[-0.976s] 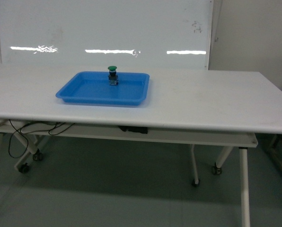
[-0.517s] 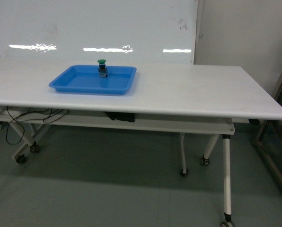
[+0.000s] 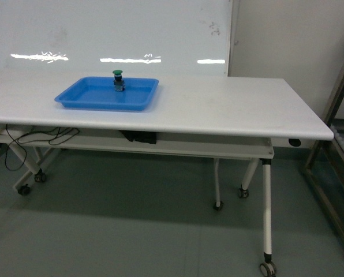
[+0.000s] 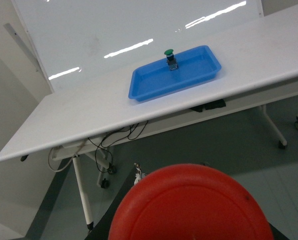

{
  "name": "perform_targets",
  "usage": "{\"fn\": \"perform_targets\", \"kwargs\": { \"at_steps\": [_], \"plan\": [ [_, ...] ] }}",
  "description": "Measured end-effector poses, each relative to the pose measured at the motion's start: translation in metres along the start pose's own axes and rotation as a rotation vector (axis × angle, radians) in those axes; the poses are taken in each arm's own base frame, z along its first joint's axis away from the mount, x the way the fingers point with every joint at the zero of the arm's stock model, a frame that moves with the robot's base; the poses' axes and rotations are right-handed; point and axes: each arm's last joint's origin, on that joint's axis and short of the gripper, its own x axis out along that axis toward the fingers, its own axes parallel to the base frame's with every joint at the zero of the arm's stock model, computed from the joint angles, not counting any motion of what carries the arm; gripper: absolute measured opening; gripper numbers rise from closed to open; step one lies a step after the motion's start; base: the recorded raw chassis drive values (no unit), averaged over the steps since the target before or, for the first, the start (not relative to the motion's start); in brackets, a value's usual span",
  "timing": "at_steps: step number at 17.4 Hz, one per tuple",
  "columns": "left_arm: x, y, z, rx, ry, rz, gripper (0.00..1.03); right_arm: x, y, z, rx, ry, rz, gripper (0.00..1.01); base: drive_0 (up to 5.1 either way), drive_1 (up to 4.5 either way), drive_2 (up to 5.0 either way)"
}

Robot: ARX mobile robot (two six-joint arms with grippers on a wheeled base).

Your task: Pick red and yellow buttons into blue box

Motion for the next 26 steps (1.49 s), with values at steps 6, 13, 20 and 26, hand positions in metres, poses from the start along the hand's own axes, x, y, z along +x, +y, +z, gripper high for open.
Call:
{"fn": "perform_targets", "kwargs": {
  "at_steps": [6, 13, 20, 26],
  "plan": [
    [-0.0002, -0.0002, 0.0008, 0.002, -0.007, -0.003, 0.25, -0.0002, 0.0, 0.0001, 0.0, -0.001, -0.002, 0.4, 4.7, -3.18, -1.3],
    [-0.0002, -0.0003, 0.0005, 0.001, -0.004, -0.004, 0.25, 0.0, 0.0001, -0.0002, 0.0, 0.003, 0.001, 0.4, 4.8, -2.33, -2.3],
    [-0.0002, -0.0003, 0.0004, 0.002, -0.004, -0.004, 0.25, 0.0001, 0.0002, -0.0003, 0.0, 0.004, 0.001, 0.4, 4.9, -2.28, -2.3],
    [-0.0003, 0.0001, 0.0008, 0.003, -0.006, 0.001, 0.25, -0.0001, 0.0001, -0.0001, 0.0, 0.001, 0.0, 0.4, 4.9, -2.28, -2.3]
  ]
}}
